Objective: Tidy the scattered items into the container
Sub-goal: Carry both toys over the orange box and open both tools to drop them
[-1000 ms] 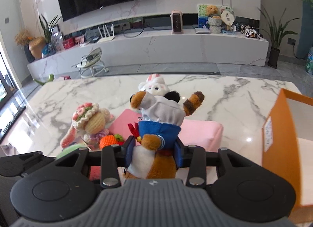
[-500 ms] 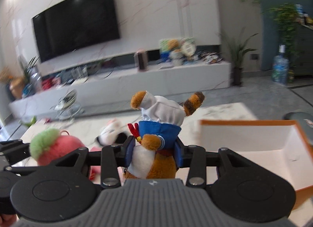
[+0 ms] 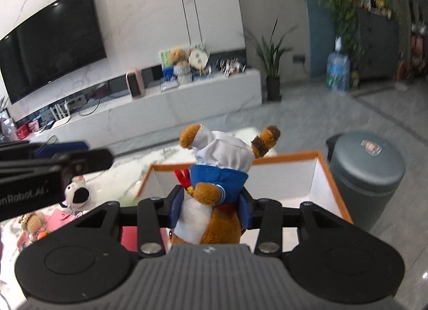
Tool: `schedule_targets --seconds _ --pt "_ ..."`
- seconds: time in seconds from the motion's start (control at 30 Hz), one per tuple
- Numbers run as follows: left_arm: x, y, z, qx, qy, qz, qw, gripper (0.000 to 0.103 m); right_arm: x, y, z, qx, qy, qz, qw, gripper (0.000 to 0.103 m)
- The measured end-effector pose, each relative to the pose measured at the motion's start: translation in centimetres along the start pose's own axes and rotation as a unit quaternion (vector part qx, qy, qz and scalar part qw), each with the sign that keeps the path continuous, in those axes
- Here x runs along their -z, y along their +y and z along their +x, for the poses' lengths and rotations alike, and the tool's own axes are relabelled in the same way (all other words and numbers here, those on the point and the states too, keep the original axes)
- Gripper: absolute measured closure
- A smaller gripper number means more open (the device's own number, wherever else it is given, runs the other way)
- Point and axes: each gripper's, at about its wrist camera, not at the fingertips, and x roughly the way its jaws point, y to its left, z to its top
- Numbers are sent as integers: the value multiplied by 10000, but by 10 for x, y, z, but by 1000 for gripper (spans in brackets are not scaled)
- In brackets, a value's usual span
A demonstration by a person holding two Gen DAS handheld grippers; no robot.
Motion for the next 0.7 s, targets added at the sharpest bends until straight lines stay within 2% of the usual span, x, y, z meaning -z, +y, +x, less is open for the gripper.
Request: schedule_targets --seconds 0.13,0.27,0.47,0.7 --pt "-1 -11 38 13 291 52 9996 62 -1 -26 40 -40 604 298 9977 57" --pt "8 -14 56 5 525 37 9986 62 3 -45 64 -149 952 527 9939 58" --pt "24 -6 59 -14 831 -102 9965 62 12 -50 84 -271 1330 630 9887 59" --pt "36 2 56 -27 963 -126 9953 62 24 -47 104 -229 1913 676 9789 60"
